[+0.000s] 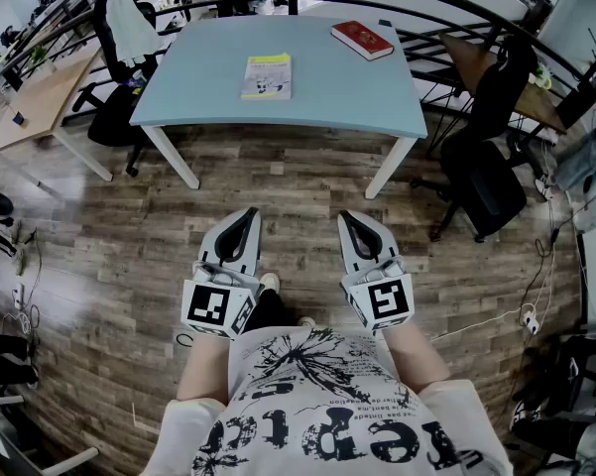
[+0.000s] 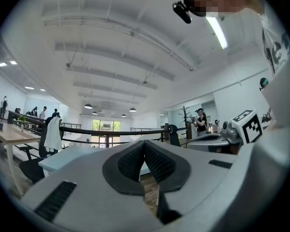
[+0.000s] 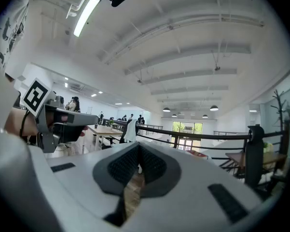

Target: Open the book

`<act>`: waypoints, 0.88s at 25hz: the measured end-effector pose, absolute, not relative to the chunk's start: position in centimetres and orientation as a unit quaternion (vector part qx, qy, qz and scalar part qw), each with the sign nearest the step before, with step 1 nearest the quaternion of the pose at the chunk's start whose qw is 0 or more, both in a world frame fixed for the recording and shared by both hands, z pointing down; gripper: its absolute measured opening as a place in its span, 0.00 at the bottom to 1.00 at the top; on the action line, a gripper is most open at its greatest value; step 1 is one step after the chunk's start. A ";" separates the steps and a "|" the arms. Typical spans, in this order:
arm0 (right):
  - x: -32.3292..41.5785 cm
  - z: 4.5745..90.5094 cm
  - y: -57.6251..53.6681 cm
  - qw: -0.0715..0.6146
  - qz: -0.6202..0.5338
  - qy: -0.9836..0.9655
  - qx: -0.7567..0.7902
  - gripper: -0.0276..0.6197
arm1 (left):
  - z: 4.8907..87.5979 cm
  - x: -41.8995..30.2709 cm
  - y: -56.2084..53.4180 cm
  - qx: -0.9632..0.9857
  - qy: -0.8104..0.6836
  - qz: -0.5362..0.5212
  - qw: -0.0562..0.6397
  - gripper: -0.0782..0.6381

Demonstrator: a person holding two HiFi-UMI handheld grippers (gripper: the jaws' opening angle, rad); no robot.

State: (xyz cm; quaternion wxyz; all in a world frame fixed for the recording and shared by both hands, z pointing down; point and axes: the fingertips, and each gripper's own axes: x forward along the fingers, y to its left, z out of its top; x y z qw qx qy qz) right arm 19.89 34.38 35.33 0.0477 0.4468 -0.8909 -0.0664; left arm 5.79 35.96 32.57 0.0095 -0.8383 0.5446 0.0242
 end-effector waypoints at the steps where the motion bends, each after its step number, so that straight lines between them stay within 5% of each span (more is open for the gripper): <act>1: 20.1 35.3 34.3 0.048 -0.068 -0.890 0.448 0.05 | 32.7 5.9 35.9 -0.838 0.544 0.023 0.010 0.13; 22: 20.1 36.6 28.2 0.045 -0.045 -0.887 0.457 0.06 | 35.0 5.3 29.9 -0.836 0.549 0.008 -0.006 0.13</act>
